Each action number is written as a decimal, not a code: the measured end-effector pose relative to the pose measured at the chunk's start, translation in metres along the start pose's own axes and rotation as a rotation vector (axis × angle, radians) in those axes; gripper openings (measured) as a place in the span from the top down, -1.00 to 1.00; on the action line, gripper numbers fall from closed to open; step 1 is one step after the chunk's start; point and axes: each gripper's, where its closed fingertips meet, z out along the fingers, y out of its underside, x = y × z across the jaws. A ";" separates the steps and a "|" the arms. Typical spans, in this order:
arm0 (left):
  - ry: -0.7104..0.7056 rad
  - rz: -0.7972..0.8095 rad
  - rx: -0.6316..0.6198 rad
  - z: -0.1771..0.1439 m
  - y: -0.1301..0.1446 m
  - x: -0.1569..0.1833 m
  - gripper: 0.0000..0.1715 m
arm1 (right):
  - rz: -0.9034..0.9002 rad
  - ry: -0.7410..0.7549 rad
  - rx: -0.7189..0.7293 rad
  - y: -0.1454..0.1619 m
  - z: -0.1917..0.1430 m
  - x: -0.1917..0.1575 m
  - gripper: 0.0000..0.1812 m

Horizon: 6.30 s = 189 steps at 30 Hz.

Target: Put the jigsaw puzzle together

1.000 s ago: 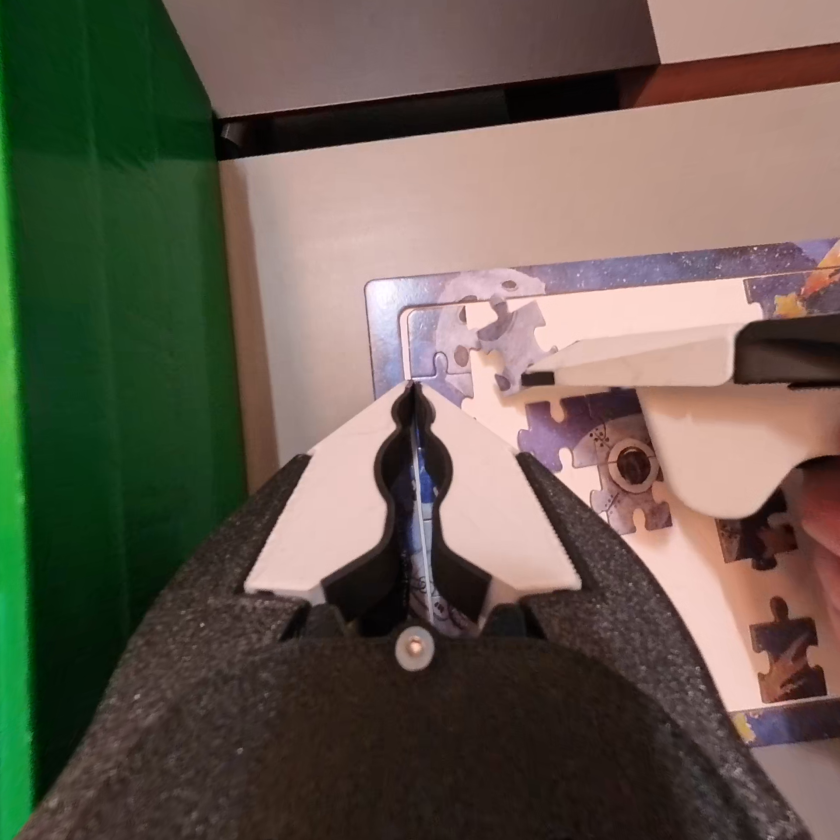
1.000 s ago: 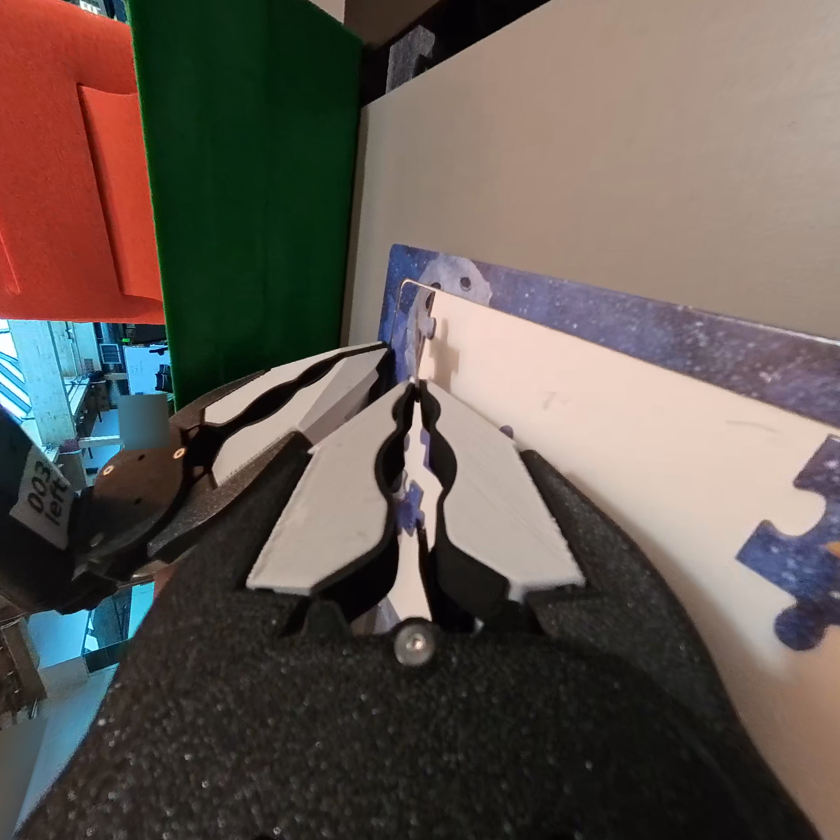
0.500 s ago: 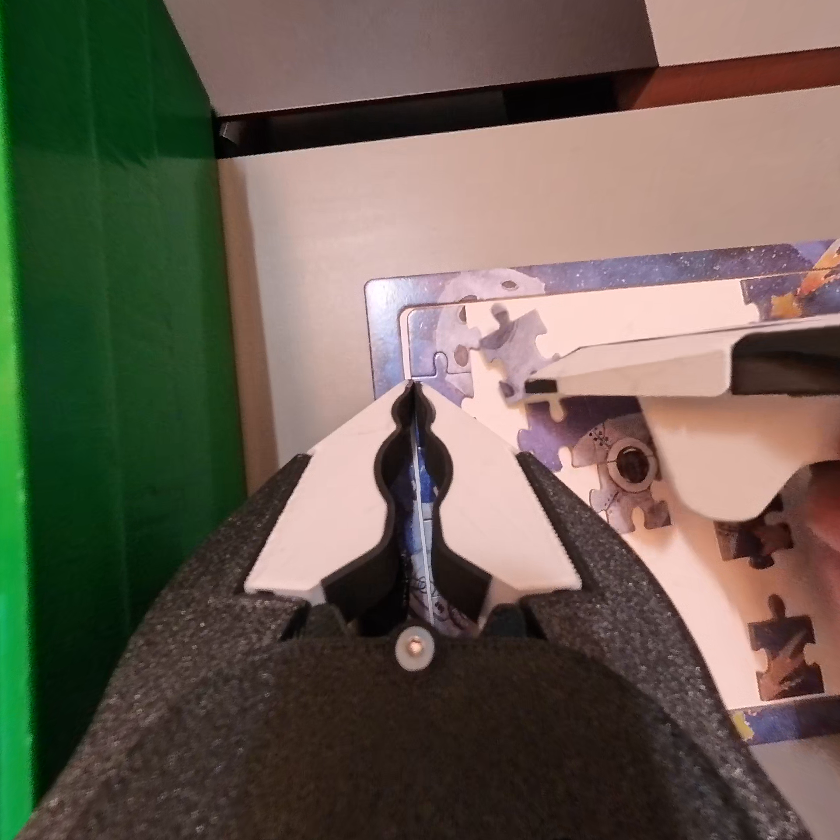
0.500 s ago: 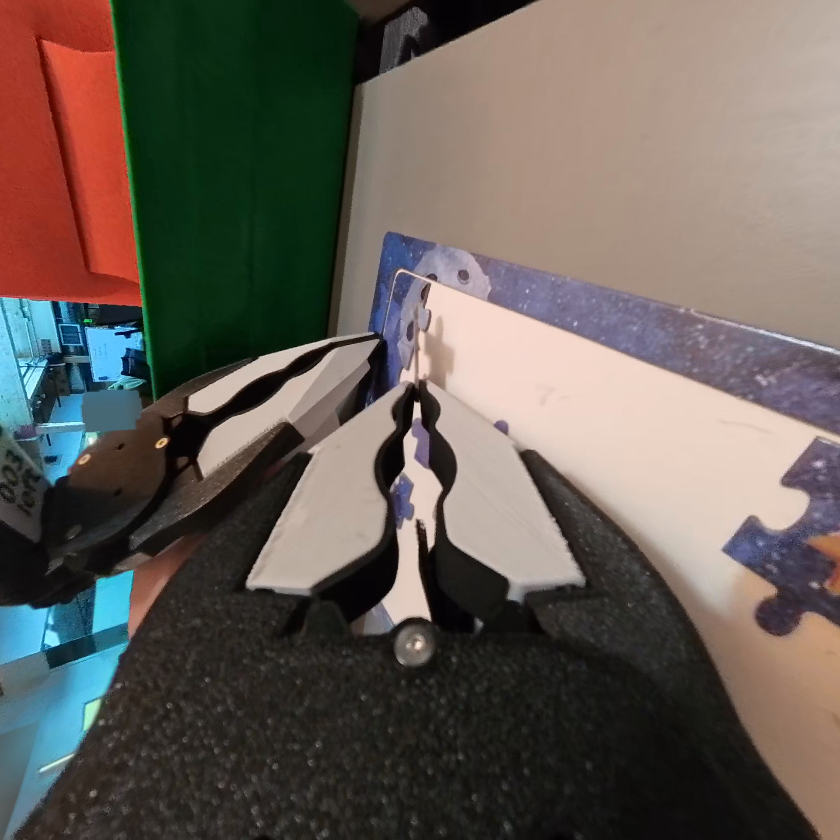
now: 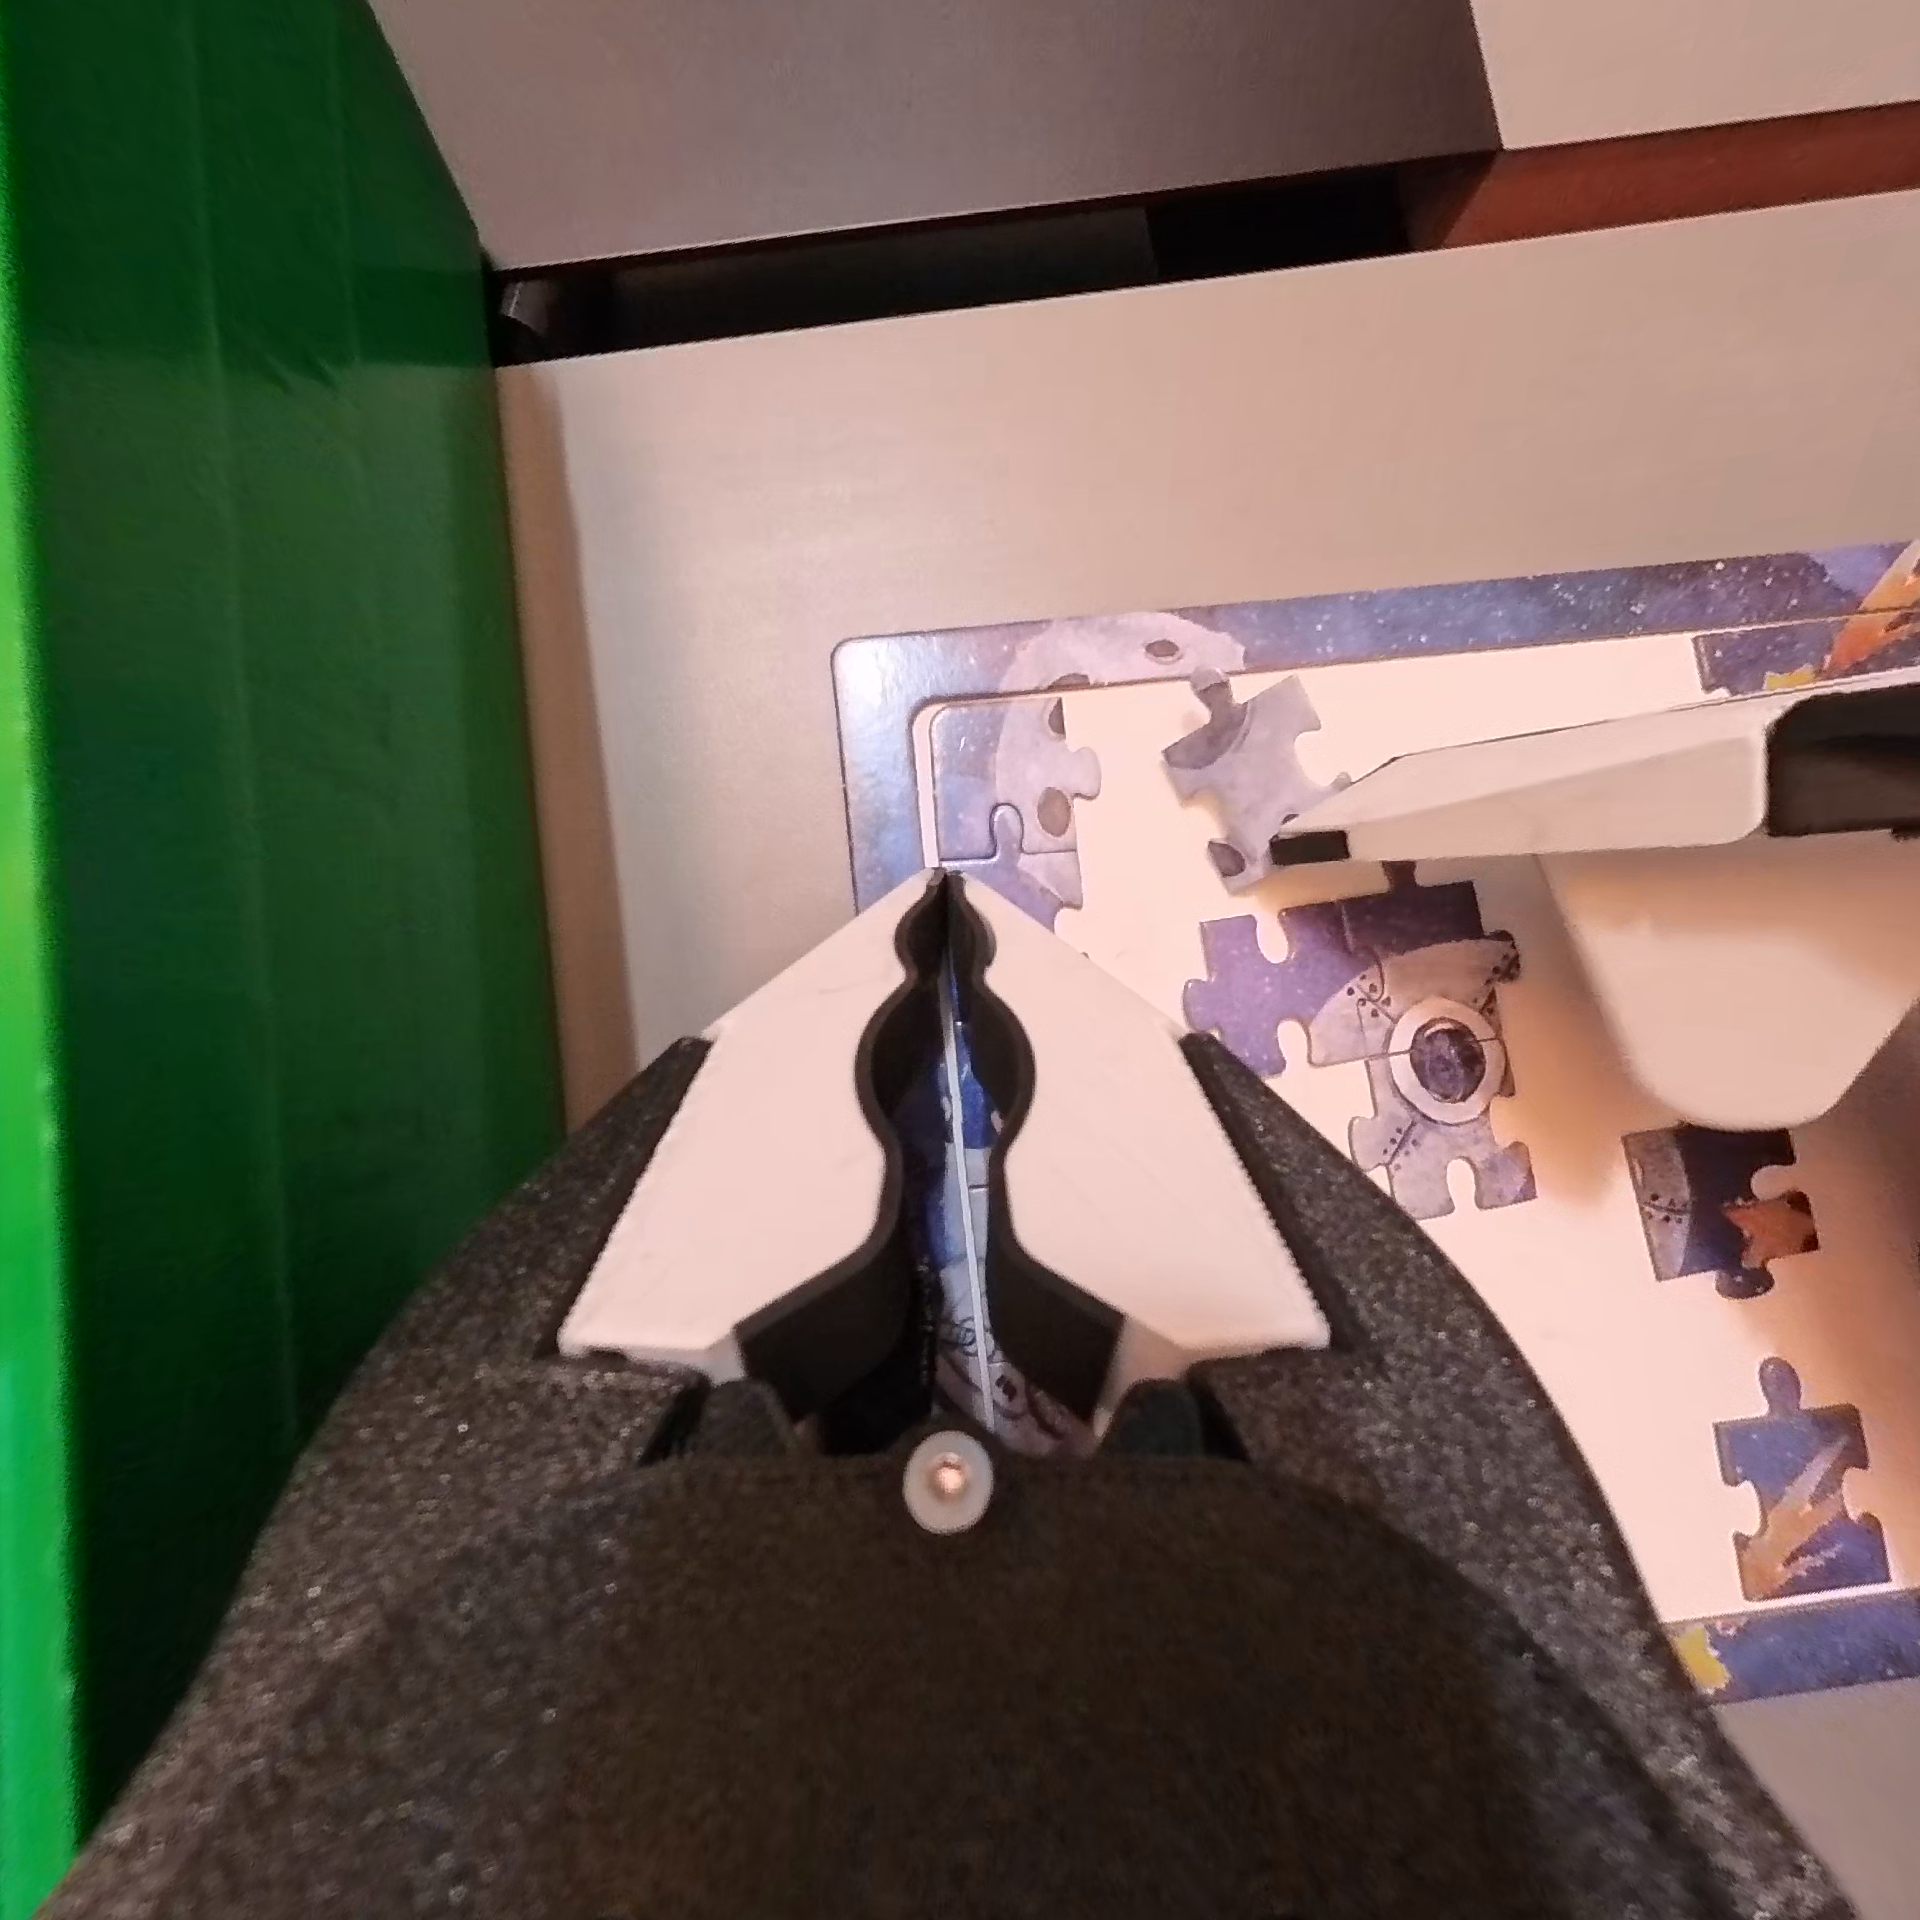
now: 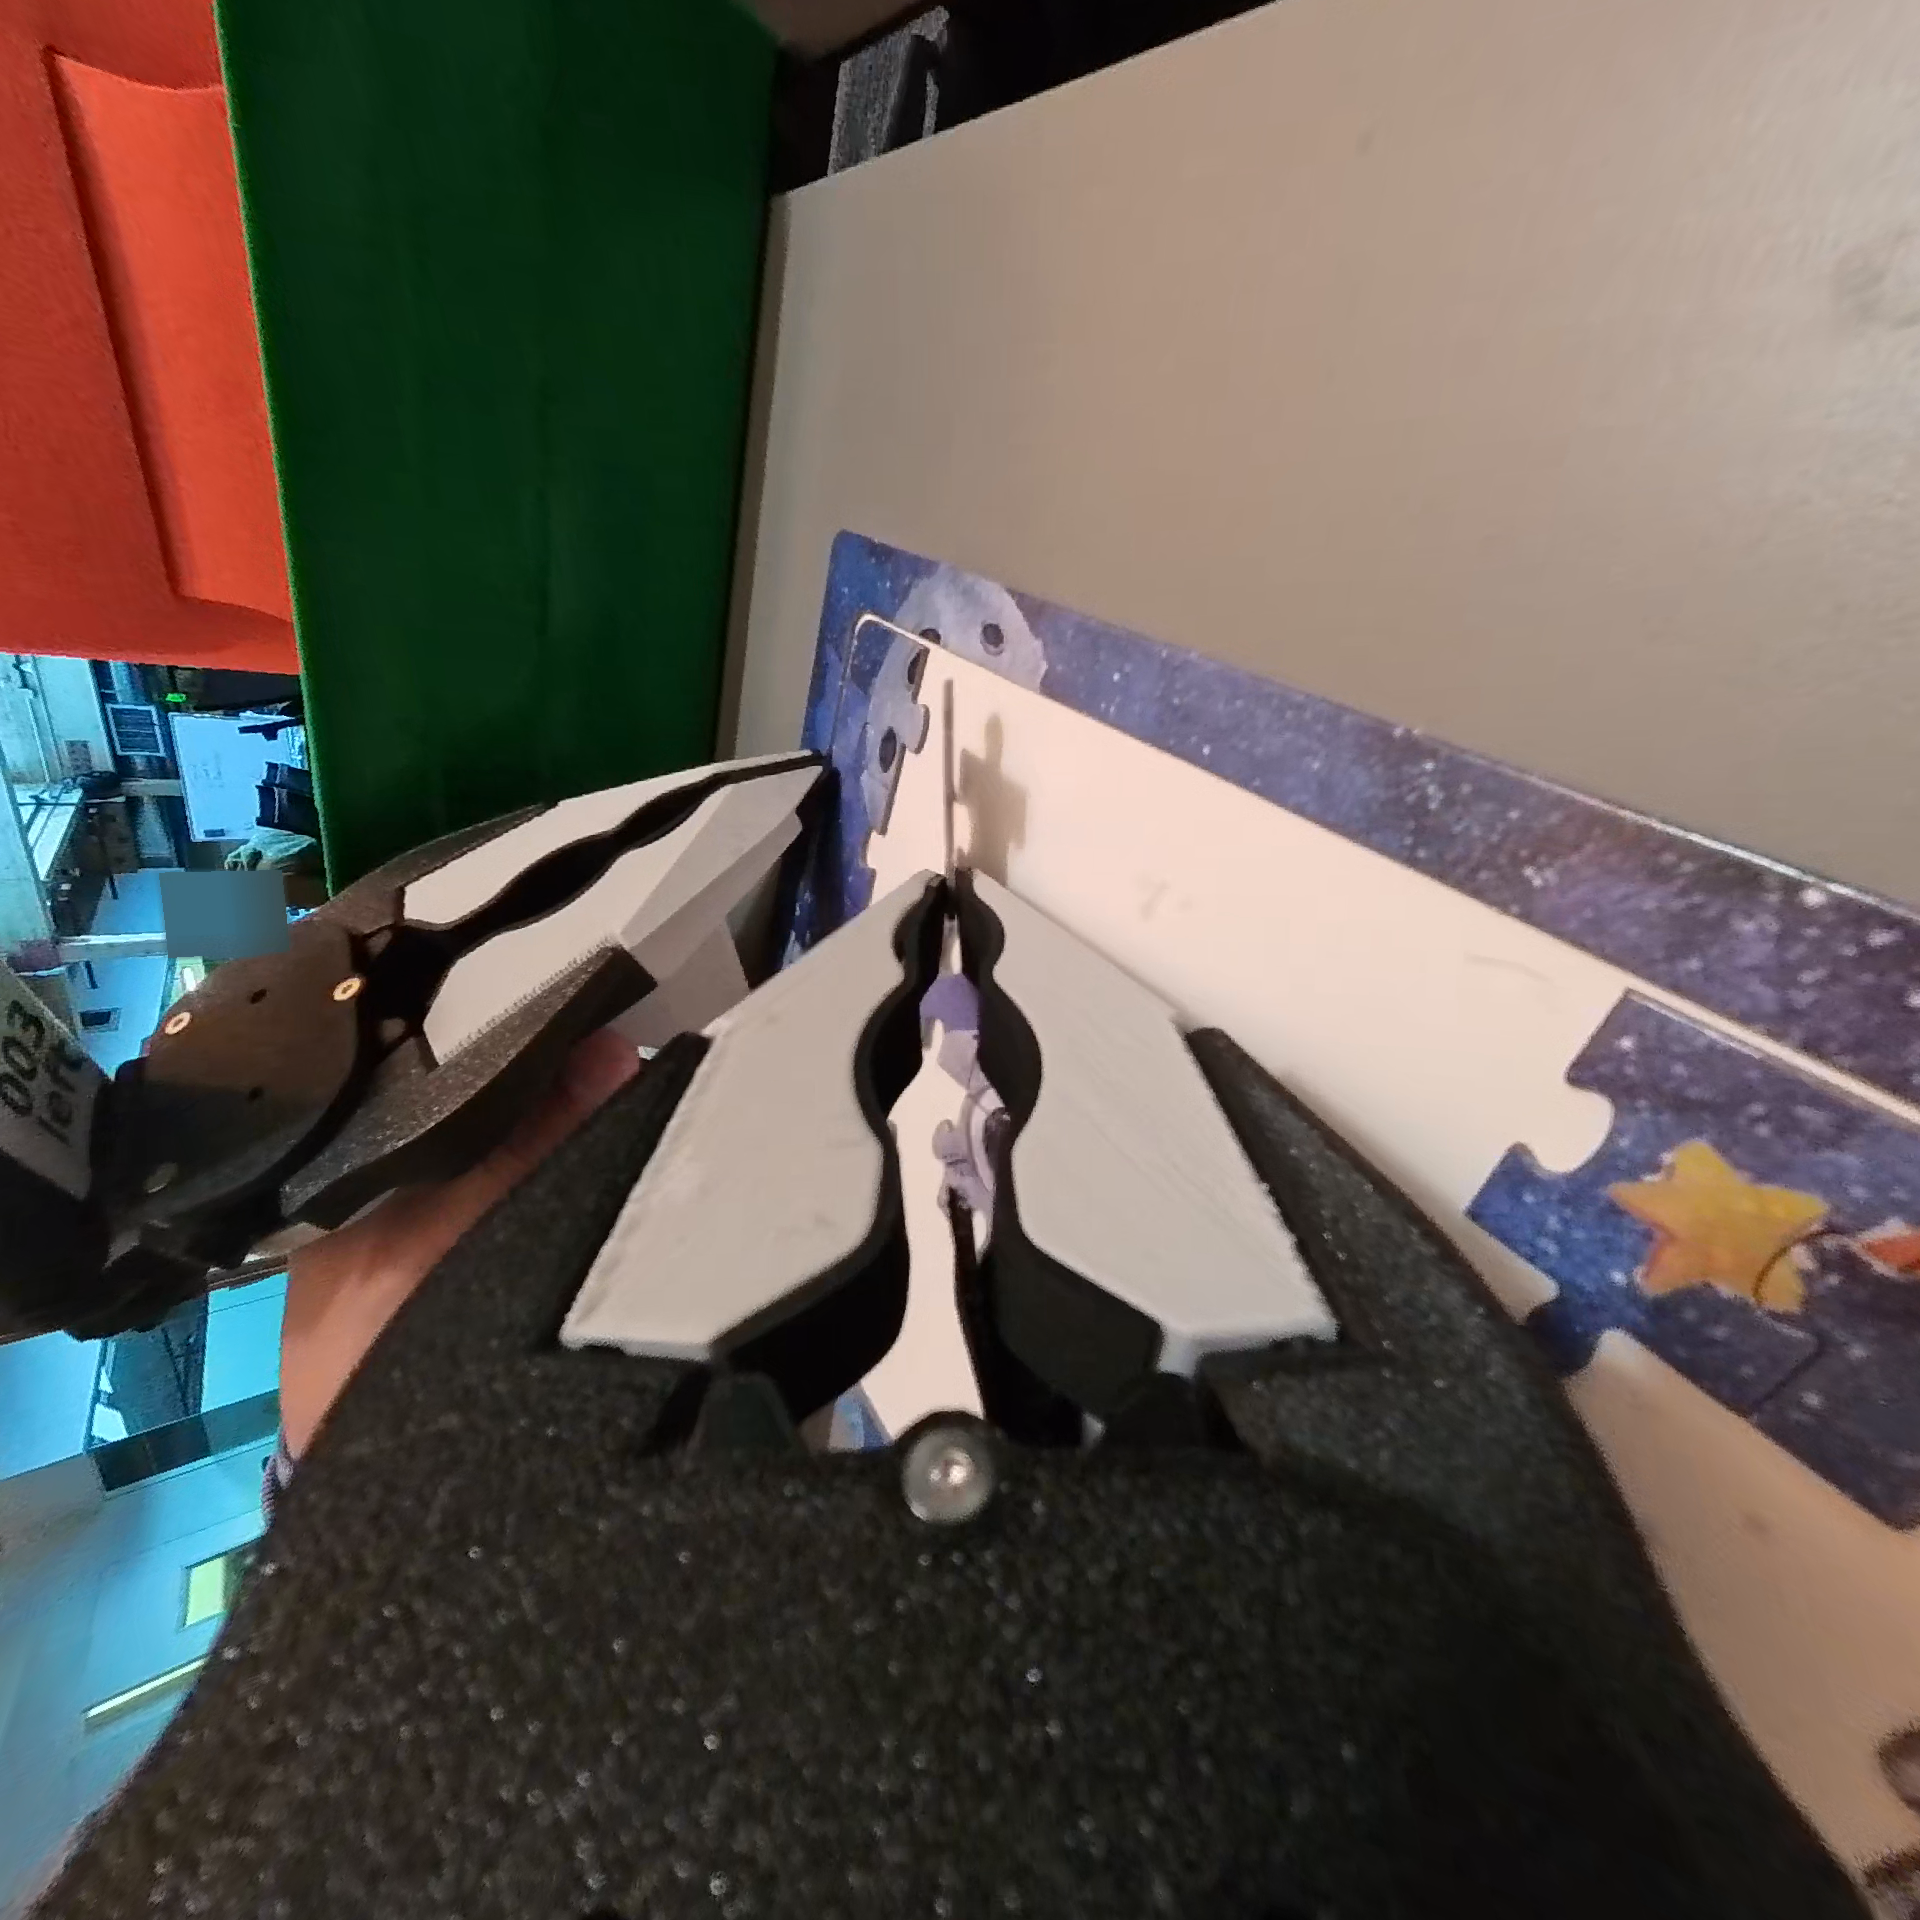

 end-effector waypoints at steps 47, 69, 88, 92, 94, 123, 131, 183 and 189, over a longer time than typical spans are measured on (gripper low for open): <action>0.734 -0.417 0.444 -0.097 -0.079 0.044 0.74 | -0.186 -0.438 0.063 -0.008 -0.045 -0.094 0.99; 0.869 -0.435 0.361 -0.097 -0.068 0.054 0.99 | -0.151 -0.522 0.028 -0.008 -0.057 -0.090 0.91; 0.348 -0.109 -0.002 -0.037 -0.008 0.051 0.98 | -0.989 0.306 -0.187 0.020 -0.030 0.015 1.00; 0.326 -0.124 -0.011 -0.030 -0.005 0.046 0.99 | -1.017 0.224 -0.163 0.026 -0.025 -0.002 1.00; 0.287 -0.129 0.005 -0.029 -0.007 0.039 0.99 | -1.027 0.216 -0.172 0.030 -0.020 -0.004 1.00; 0.169 -0.133 -0.014 -0.019 0.001 0.014 0.98 | -0.861 0.395 -0.413 0.058 -0.049 0.022 1.00; 0.225 -0.109 0.041 -0.029 -0.011 0.027 0.98 | -0.902 0.280 -0.148 0.022 -0.046 -0.015 1.00; 0.674 0.053 0.136 -0.071 -0.018 0.098 0.85 | -0.401 -0.400 0.094 -0.009 -0.074 -0.070 0.98; 0.628 -0.072 0.224 -0.073 -0.038 0.075 0.99 | -0.386 -0.420 0.095 -0.009 -0.074 -0.071 0.98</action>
